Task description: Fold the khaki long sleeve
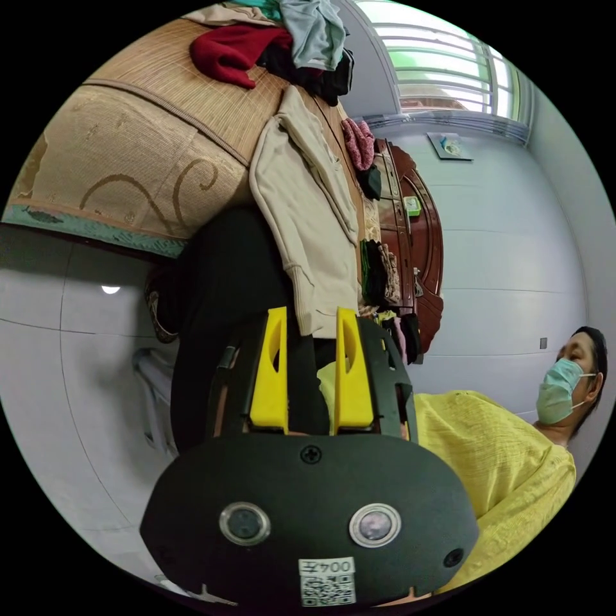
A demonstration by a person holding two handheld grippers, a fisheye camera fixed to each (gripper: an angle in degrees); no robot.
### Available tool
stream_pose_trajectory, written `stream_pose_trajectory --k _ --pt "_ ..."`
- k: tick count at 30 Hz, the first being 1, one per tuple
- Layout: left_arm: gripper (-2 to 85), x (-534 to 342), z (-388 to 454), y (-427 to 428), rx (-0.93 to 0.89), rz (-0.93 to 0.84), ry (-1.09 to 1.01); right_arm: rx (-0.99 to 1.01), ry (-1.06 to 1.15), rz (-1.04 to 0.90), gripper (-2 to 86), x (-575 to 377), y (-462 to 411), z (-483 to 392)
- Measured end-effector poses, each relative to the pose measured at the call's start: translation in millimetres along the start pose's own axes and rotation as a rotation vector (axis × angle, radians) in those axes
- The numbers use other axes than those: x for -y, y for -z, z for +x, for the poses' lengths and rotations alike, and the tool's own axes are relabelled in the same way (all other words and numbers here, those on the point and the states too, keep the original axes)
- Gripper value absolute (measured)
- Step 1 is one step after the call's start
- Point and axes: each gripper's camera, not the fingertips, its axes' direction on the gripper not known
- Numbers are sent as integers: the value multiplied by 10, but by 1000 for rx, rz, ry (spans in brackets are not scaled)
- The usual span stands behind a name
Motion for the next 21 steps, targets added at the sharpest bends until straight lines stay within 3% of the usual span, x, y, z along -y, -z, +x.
stream_pose_trajectory --k 21 --pt "107 58 -301 -126 -37 -3 24 44 -63 1 85 -342 264 -27"
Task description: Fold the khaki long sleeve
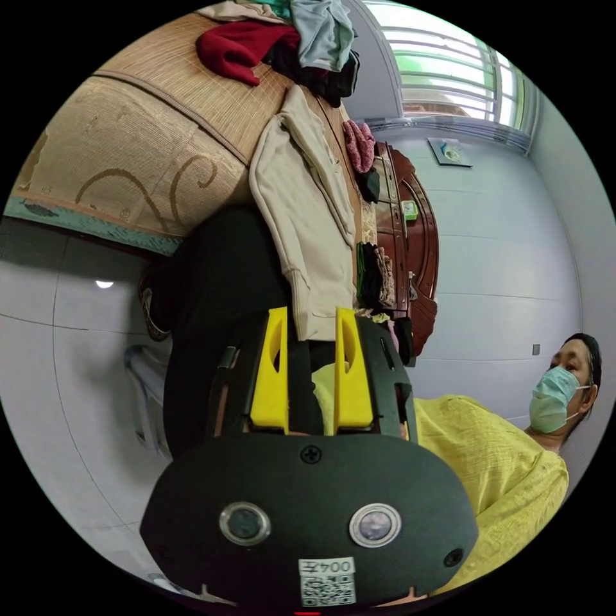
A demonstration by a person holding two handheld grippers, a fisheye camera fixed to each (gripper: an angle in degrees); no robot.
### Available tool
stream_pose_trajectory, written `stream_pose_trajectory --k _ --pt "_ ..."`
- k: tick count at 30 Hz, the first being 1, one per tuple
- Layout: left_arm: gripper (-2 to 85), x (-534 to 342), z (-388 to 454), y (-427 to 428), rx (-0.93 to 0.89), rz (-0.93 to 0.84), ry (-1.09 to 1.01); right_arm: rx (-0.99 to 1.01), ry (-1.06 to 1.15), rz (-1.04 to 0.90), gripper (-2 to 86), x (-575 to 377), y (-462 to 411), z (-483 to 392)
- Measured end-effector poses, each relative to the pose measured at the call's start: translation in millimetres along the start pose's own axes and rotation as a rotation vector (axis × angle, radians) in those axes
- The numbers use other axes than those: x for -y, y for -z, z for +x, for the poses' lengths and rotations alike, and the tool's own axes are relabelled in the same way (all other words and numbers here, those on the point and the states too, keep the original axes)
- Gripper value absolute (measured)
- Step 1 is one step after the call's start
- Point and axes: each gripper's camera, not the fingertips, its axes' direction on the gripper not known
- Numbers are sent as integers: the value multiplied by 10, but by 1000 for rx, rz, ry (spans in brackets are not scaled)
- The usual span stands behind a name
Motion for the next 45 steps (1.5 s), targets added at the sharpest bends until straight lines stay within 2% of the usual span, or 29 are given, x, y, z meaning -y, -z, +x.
stream_pose_trajectory --k 15,23,29,33,38,45 --pt "92 -56 70 -177 11 -63 -36 19 32 -59 76 -299 -211 -262" --pt "69 -84 111 -223 33 -79 -56 110 51 -46 72 -493 -356 -399" --pt "65 -134 147 -288 32 -90 -67 52 101 -78 85 -622 -542 -606" --pt "38 -180 176 -285 58 -88 -80 -18 129 -99 44 -697 -646 -728" --pt "22 -248 290 -239 62 -49 -138 -37 231 -76 38 -791 -715 -1089" --pt "17 -330 503 155 -96 131 -251 -86 389 -17 36 -832 -686 -1737"
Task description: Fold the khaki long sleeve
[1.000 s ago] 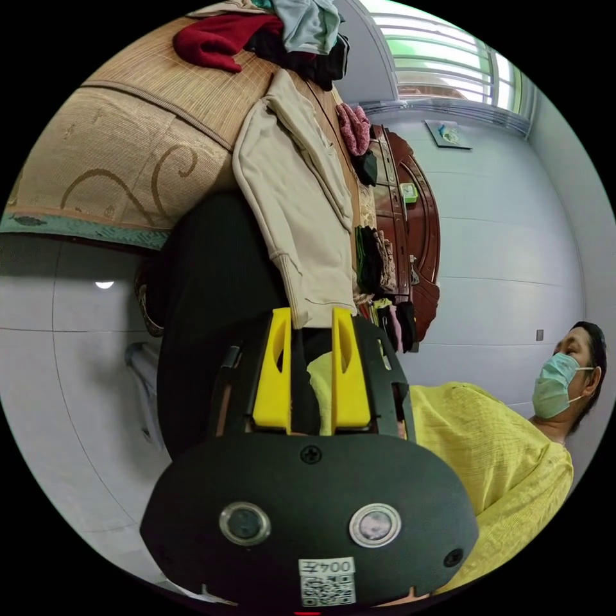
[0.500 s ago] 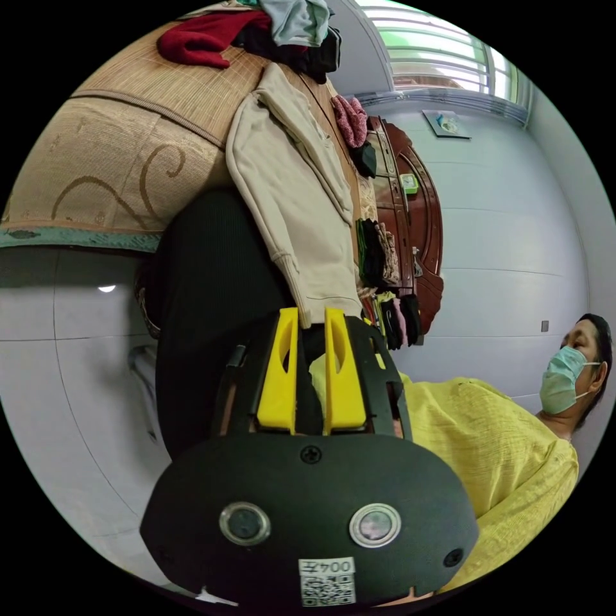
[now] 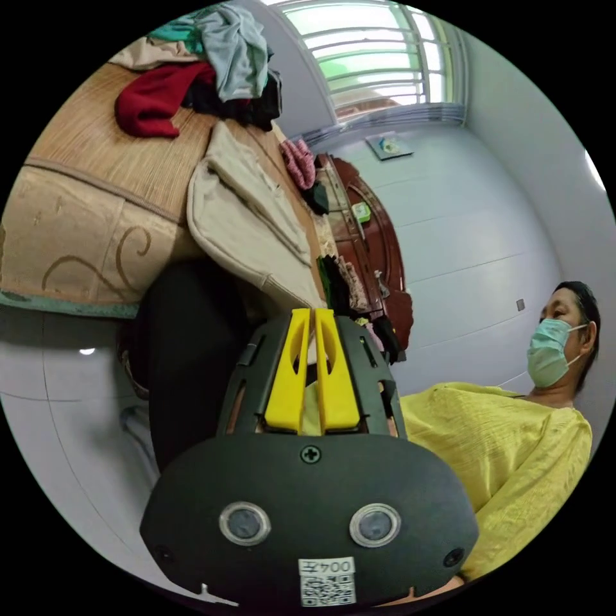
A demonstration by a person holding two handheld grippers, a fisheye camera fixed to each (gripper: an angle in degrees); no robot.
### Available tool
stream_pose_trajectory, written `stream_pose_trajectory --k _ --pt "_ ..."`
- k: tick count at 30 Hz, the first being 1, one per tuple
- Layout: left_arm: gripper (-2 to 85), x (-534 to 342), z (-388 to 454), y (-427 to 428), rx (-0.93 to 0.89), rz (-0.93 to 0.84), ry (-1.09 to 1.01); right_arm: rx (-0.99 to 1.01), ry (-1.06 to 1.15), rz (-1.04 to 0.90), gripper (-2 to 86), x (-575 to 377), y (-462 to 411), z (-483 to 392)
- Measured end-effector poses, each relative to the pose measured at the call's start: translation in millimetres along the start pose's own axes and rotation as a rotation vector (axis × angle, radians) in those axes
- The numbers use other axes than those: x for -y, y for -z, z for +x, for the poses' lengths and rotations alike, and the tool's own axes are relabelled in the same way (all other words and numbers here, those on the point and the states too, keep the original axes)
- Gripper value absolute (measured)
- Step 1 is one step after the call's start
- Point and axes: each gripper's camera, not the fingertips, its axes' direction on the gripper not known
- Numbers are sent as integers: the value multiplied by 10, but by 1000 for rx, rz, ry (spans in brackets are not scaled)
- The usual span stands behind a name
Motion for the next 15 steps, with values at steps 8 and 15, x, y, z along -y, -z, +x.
stream_pose_trajectory --k 8,15 --pt "14 -50 346 486 -19 170 -101 3 140 107 33 136 213 -669" --pt "13 -250 727 767 34 176 -173 -65 318 35 34 101 244 -1265"
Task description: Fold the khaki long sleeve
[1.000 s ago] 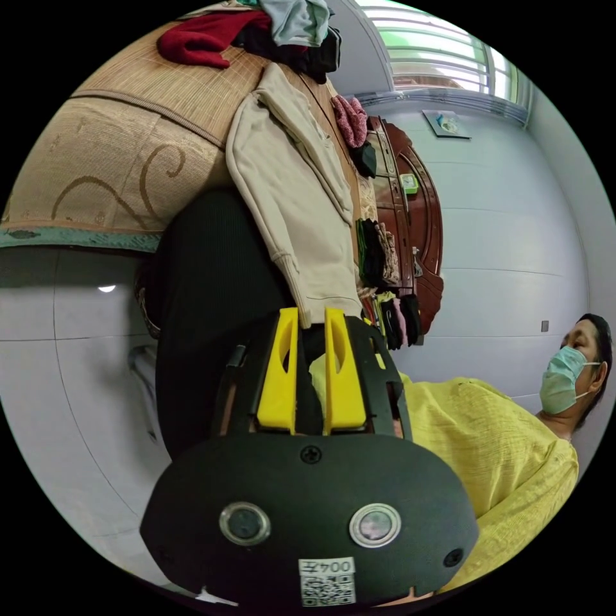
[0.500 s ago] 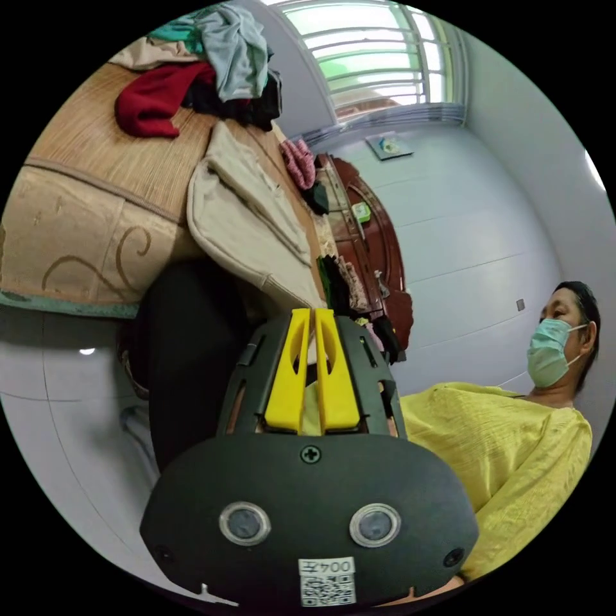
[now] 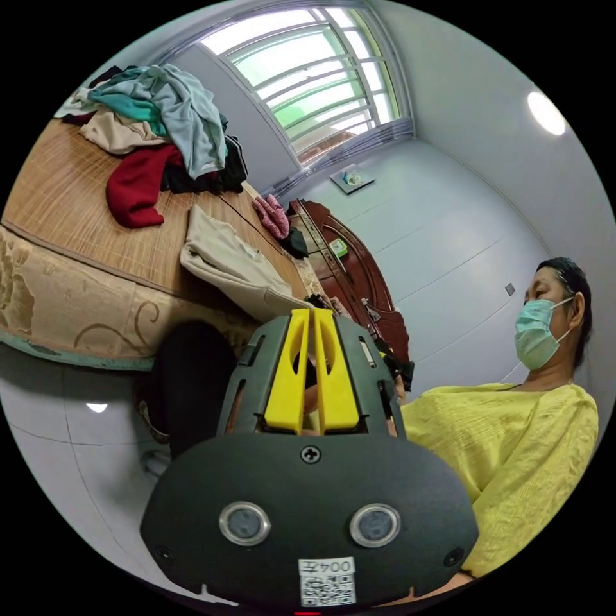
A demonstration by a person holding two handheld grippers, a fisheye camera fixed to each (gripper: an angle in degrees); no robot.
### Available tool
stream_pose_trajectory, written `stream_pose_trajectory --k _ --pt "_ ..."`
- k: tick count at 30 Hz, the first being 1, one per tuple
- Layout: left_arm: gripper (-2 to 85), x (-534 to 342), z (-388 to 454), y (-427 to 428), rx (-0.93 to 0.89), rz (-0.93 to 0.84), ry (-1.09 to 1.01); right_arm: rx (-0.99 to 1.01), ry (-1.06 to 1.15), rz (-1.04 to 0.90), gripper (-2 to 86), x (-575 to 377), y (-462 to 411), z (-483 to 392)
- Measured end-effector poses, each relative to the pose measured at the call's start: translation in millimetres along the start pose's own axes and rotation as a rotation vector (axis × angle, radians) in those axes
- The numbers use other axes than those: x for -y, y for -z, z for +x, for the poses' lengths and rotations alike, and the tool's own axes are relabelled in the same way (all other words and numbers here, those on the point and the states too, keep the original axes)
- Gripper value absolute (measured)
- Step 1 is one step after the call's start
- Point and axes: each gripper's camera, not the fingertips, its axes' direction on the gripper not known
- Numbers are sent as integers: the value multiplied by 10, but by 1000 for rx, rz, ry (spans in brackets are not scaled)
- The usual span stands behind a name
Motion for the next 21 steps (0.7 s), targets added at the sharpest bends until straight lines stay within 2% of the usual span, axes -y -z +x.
stream_pose_trajectory --k 6,14,21 --pt "14 -169 243 370 21 0 32 -6 87 -25 33 41 183 -283" --pt "14 125 201 223 -75 89 122 70 -120 102 33 442 65 156" --pt "15 999 233 -189 -103 107 124 163 -301 227 32 1084 -173 707"
